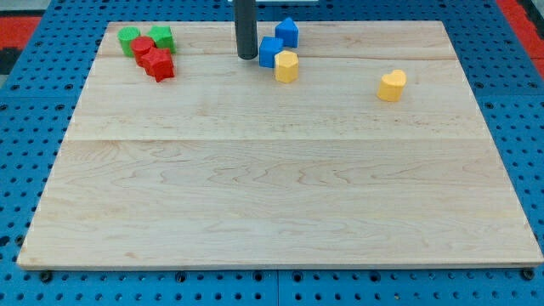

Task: Move your arm to the right side of the board

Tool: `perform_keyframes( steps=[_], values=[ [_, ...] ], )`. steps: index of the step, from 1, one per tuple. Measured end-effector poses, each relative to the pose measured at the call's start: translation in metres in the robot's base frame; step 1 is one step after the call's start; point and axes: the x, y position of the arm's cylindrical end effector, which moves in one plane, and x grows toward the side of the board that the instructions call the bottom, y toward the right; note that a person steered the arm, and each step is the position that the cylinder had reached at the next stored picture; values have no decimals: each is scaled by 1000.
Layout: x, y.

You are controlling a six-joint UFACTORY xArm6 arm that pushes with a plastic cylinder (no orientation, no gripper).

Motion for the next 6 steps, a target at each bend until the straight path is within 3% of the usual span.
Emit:
perform_keyframes(
  steps=[2,4,5,6],
  values=[
    [0,30],
    [38,-2],
    [94,31],
    [142,130]
  ],
)
